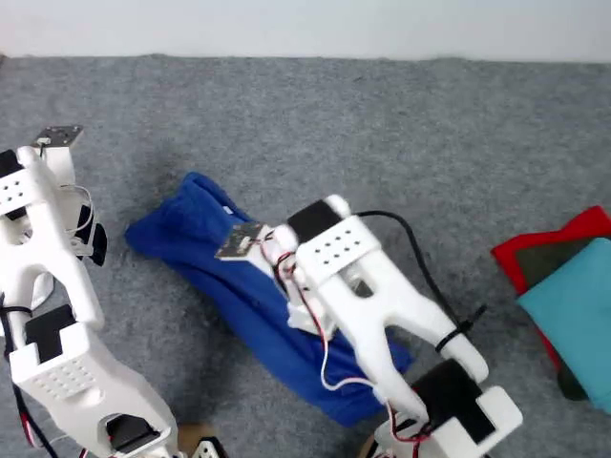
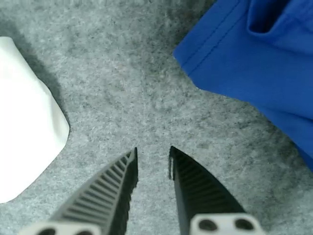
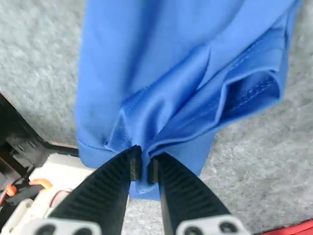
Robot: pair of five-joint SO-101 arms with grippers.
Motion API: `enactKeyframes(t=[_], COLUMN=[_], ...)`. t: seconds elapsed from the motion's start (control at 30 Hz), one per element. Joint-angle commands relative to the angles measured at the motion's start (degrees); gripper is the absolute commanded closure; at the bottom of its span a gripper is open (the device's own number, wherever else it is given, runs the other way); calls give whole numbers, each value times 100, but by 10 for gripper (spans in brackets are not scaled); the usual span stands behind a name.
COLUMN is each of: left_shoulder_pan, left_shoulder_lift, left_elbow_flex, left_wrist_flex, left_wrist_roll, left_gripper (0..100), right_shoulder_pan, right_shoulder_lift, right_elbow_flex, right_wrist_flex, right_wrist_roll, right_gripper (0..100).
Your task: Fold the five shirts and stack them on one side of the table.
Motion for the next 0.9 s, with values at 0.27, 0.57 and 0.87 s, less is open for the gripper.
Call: enactKeyframes(t=[0.27, 0.57, 0.87], left_shoulder_pan=[9, 26, 9], left_shoulder_lift=[-387, -387, -387], left_elbow_flex=[-13, 356, 356], left_wrist_flex=[176, 176, 176], left_wrist_roll=[79, 70, -79], left_gripper=[897, 897, 899], right_shoulder_pan=[-84, -57, 374], right_shoulder_lift=[189, -286, -1710], right_elbow_flex=[457, 818, 589], right_wrist_flex=[136, 391, -75], right_wrist_roll=[-158, 677, 677], right_gripper=[879, 764, 764])
